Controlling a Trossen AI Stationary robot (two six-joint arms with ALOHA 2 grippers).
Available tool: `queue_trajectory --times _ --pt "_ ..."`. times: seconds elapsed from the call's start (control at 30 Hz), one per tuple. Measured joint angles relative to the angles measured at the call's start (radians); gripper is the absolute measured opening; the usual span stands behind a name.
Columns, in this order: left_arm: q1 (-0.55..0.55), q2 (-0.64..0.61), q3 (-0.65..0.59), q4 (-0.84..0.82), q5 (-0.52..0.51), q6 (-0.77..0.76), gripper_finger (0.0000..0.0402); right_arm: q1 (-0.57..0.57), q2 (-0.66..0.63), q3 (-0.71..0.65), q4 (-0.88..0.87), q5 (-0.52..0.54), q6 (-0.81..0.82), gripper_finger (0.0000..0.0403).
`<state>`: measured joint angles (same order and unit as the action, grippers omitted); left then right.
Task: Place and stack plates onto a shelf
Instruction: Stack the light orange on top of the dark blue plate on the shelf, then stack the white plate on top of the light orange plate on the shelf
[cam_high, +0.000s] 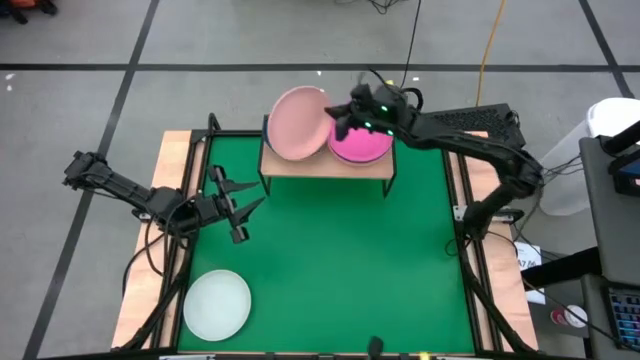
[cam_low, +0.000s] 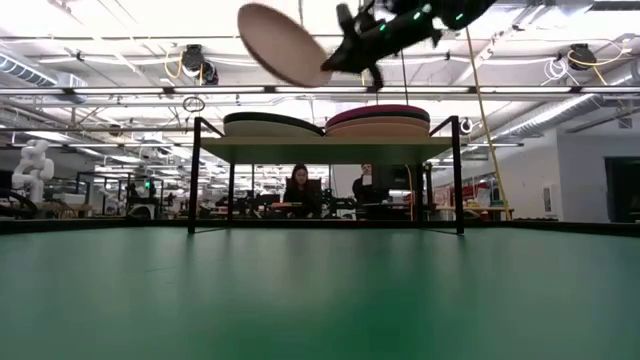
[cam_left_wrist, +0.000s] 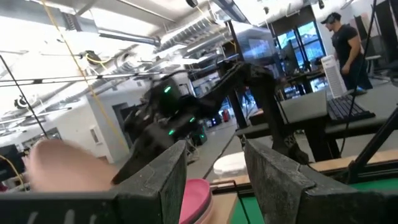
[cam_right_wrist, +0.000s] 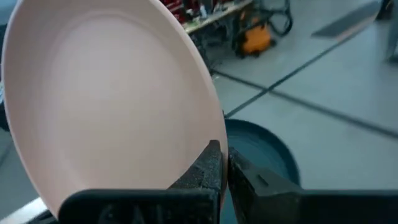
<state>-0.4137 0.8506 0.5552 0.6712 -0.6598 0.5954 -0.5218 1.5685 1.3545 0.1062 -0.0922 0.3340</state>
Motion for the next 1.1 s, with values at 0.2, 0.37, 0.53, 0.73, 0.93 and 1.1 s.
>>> queue_trajectory --times 0.2,0.37,0.53,0.73,0.93,1.1 --pt "0.0 0.0 0.0 -0.004 0.0 -0.014 0.017 -0.057 0.165 0.077 0.003 -0.069 0.095 0.0" --pt "0.0 0.0 0.0 -0.014 0.0 -0.024 0.017 -0.091 0.221 0.081 -0.004 -0.074 0.144 0.0" --pt "0.0 0.0 0.0 -0.016 0.0 -0.028 0.017 -0.109 0.23 0.082 -0.007 -0.1 0.156 0.0011" --pt "0.0 0.0 0.0 -0.017 0.0 -0.025 0.017 -0.107 0.229 0.083 -0.006 -0.122 0.153 0.0035" --pt "0.0 0.0 0.0 -0.017 0.0 -0.024 0.017 -0.107 0.226 0.083 -0.003 -0.122 0.126 0.0073" --pt "0.0 0.0 0.0 -0.016 0.0 -0.024 0.017 -0.107 0.205 0.083 -0.012 -0.122 0.067 0.0112"
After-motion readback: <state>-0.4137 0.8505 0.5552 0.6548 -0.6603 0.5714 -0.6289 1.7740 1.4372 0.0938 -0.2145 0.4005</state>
